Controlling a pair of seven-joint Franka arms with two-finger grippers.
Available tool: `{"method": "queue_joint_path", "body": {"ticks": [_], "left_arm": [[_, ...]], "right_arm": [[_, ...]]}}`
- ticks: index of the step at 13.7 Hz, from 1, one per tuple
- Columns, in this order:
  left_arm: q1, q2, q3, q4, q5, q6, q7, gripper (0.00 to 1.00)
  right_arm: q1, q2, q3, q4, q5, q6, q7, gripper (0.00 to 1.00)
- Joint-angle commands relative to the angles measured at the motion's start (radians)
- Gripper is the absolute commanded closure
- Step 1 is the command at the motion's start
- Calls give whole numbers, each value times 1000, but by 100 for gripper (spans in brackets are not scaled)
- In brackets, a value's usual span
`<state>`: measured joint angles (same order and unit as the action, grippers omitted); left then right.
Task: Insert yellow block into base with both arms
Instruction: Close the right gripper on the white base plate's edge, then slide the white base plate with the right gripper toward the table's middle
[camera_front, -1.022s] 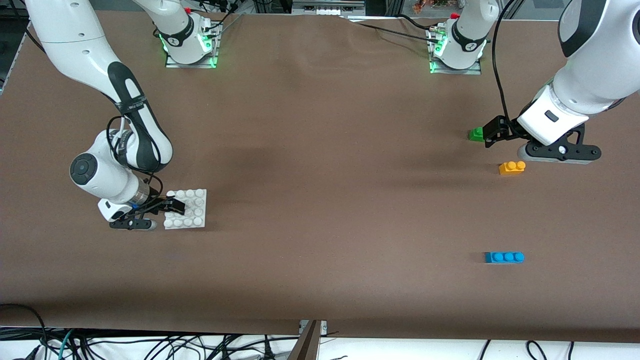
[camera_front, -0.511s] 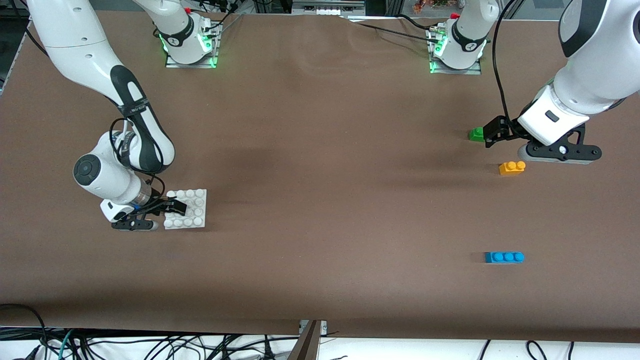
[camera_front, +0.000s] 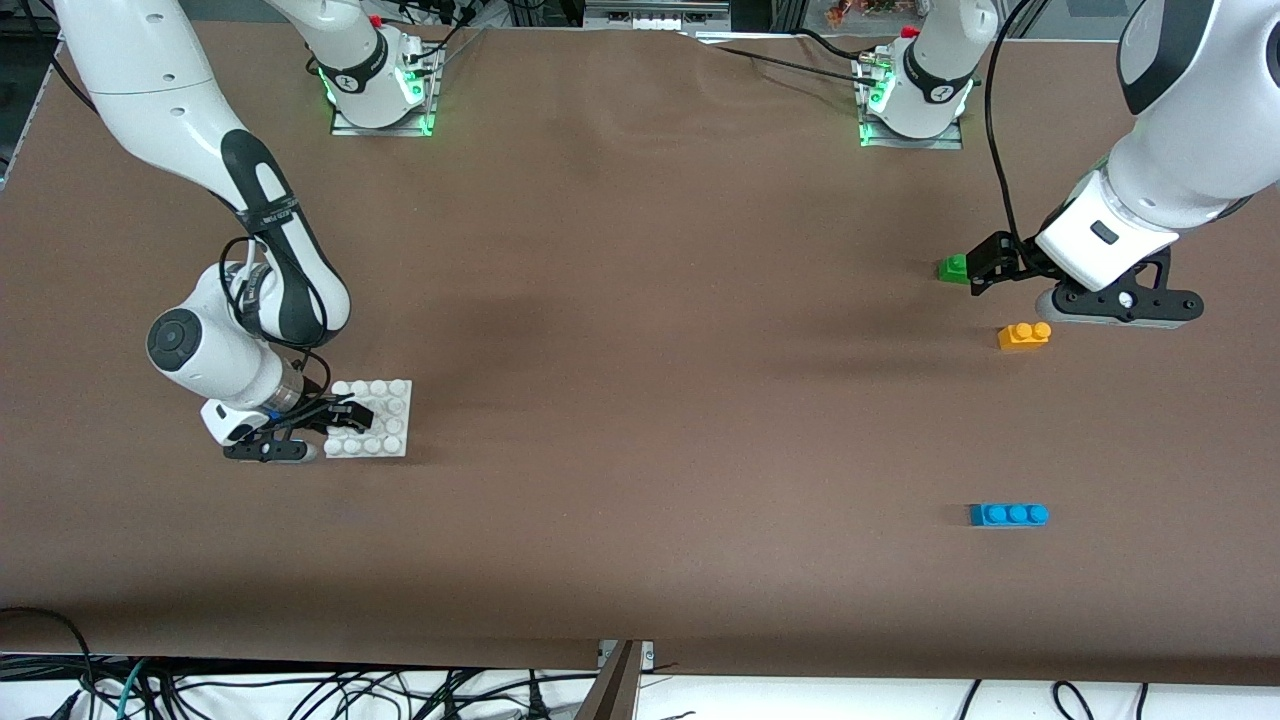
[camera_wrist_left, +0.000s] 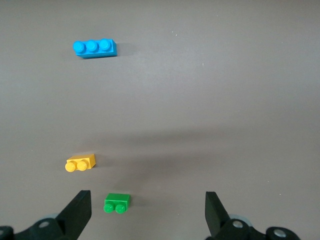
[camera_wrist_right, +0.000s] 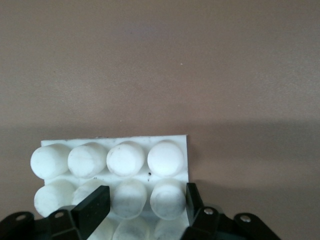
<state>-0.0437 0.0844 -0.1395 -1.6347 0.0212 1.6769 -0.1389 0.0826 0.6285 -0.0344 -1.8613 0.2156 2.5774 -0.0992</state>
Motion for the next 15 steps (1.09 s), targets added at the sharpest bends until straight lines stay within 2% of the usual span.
{"method": "queue_joint_path", "body": {"ticks": [1,8,15], "left_arm": [[8,6,0,26,-20,-23,10,0],[8,6,0,26,-20,-23,10,0],[8,6,0,26,-20,-23,10,0]], "right_arm": [[-1,10,1,7,16,9,-25,31],[60,4,2,10,18,12,-8,31],[196,7,-4,10,22,44,178,31]]}}
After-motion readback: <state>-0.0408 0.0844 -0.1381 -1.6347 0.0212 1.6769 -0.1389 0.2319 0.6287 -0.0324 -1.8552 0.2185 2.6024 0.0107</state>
